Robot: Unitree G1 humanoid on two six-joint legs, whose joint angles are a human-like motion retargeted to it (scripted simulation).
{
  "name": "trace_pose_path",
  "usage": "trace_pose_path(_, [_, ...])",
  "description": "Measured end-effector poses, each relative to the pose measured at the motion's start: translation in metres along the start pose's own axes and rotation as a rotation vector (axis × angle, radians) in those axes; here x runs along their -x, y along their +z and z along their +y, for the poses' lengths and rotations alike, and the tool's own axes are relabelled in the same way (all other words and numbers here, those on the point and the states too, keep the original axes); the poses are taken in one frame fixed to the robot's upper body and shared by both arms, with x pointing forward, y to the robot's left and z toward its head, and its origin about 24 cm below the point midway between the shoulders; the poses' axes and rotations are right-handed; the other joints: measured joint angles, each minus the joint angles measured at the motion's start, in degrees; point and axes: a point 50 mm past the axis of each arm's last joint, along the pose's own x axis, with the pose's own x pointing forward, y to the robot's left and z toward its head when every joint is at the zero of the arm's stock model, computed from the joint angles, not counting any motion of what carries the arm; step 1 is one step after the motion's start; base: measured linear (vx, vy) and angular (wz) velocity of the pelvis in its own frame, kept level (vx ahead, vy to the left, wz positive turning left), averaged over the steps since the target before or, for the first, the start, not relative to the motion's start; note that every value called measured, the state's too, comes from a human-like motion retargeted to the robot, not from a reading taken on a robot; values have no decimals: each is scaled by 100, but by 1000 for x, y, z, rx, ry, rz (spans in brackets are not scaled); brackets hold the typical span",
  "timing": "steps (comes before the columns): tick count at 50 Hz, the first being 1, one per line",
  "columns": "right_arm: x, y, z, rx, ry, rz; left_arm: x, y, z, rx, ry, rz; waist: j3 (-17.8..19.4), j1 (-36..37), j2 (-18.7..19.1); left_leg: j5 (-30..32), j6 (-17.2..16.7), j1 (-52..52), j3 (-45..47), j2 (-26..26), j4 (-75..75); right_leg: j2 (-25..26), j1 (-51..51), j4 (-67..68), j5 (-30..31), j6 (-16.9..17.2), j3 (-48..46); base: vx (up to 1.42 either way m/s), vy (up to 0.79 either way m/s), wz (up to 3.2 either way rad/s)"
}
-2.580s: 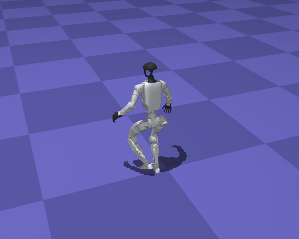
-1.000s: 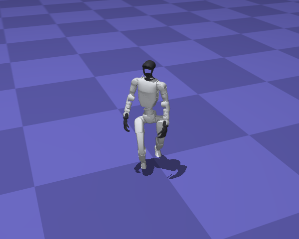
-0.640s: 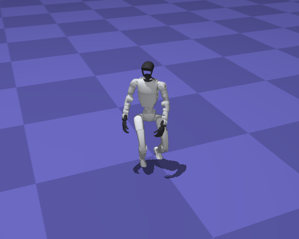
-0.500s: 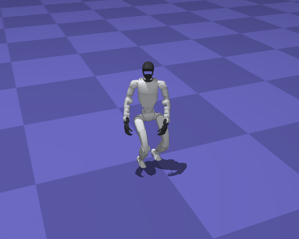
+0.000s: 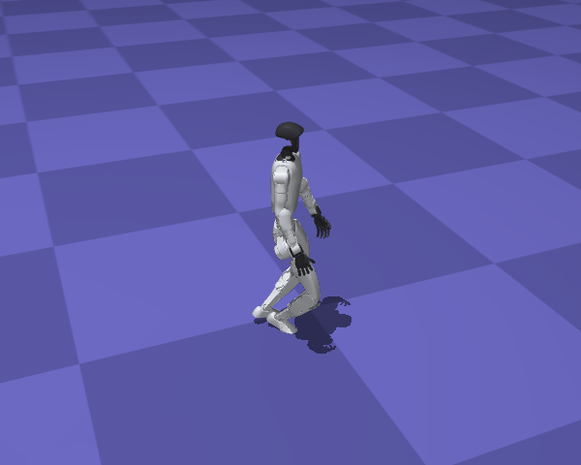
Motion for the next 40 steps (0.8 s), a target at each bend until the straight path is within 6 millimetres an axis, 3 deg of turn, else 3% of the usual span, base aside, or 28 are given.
trace_pose_path(5, [-2, 60, -16, 130, 30, -179, 1, -9, 5, -22, 17, 65, 215, -329, -560, -191, 375, -387, -508, -1126, -312, -589, -768, 1888, 644, 40, 1252, -34, 4, 163])
trace_pose_path(10, [7, 126, -24, 306, 39, -365, 1, -1, 17, -63, 75, 56, 131, -561, -909, 613, 422, -1101, -875, -1565, -488, -91, -869, 2792, 1551, 405, 2241, -41, -9, 117])
trace_pose_path(15, [19, 158, -33, 417, -16, -484, 0, 20, 25, -95, 157, -19, -282, -793, -1131, 2128, -166, -2028, -1144, -1929, -1293, 575, -412, 2347, 1937, 1017, 2567, -43, -21, 120])
trace_pose_path(18, [23, 161, -44, 434, -81, -506, -1, 36, 28, -105, 203, -74, -619, -962, -1262, 3012, -664, -2434, -1195, -2454, -2351, 567, -249, 1534, 1271, 1174, 2720, -48, -13, 125])
trace_pose_path(20, [24, 160, -53, 433, -125, -503, -1, 46, 28, -113, 226, -105, -798, -1028, -1308, 3562, -1007, -2523, -1215, -2789, -3279, 369, -253, 854, 443, 1034, 2730, -53, -3, 89])
trace_pose_path(22, [23, 155, -60, 419, -162, -483, -2, 51, 27, -117, 230, -115, -880, -1074, -1312, 3803, -1018, -2485, -1016, -2892, -4008, 96, -384, 278, -361, 801, 2588, -63, 2, 60])
trace_pose_path(24, [19, 142, -62, 385, -181, -437, -3, 46, 22, -114, 218, -97, -828, -1160, -1359, 3467, -811, -2626, -732, -2780, -3801, -214, -565, 72, -757, 698, 2394, -75, 8, 32])
trace_pose_path(27, [10, 117, -61, 305, -200, -345, -4, 33, 15, -95, 194, -48, -730, -1159, -1234, 2331, -338, -2709, -568, -2267, -2704, -324, -838, -125, -957, 642, 2076, -71, 14, -34])
trace_pose_path(30, [2, 80, -52, 232, -195, -219, -3, 14, 9, -58, 174, 16, -481, -906, -942, 1005, 212, -2676, -756, -1137, -276, 38, -1048, -124, -1010, 517, 1751, -68, 14, -153])
trace_pose_path(32, [0, 57, -47, 190, -194, -137, -3, 7, 5, -38, 156, 40, -50, 27, 118, 268, 64, -2593, -1594, 786, 1603, 1644, -821, -886, -546, 174, 1122, -63, 5, -332])
trace_pose_path(33, [0, 44, -45, 172, -191, -98, -3, 3, 0, -24, 143, 53, 15, 191, 342, 256, 13, -2409, -1795, 1133, 1987, 1946, -851, -1104, -365, 116, 990, -61, -1, -225])
trace_pose_path(35, [1, 22, -38, 138, -179, -31, -3, -6, -9, 1, 119, 78, 60, 361, 658, 396, -169, -1989, -2032, 1469, 2310, 2336, -962, -1530, 6, 69, 772, -57, -2, -120])
trace_pose_path(40, [2, -3, -25, 68, -147, 39, -1, -26, -27, 19, 60, 136, -137, 214, 896, 222, -533, -1367, -1632, 1126, 1072, 2352, -1447, -2443, 645, 232, 352, -46, 1, -40])
